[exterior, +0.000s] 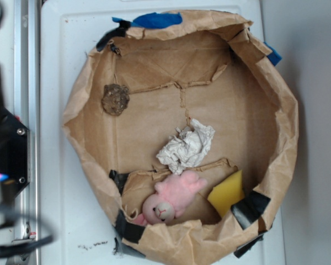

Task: Grab the pink bunny.

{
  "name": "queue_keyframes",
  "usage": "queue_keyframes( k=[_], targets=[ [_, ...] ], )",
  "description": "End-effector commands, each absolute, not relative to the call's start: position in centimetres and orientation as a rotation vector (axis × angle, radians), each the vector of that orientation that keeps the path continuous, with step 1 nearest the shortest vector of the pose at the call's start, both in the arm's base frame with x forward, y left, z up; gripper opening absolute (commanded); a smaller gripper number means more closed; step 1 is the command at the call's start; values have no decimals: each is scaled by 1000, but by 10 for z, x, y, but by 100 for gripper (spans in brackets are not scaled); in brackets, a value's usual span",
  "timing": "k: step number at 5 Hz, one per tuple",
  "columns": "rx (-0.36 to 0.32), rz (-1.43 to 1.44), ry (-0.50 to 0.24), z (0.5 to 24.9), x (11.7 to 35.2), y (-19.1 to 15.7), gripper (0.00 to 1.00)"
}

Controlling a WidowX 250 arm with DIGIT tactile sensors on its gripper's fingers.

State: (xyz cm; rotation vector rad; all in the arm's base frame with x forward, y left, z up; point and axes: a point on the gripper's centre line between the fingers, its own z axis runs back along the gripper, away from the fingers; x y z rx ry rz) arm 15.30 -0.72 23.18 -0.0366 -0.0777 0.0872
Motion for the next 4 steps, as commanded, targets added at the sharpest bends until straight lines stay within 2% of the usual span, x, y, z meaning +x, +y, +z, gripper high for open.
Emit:
queue_keyframes(
  k=[1, 3, 4],
  targets=[
    [-77, 227, -127, 226, 207, 5, 100],
    [-93, 442, -148, 193, 239, 2, 100],
    [-93, 442, -148, 193, 239, 2, 100]
  ],
)
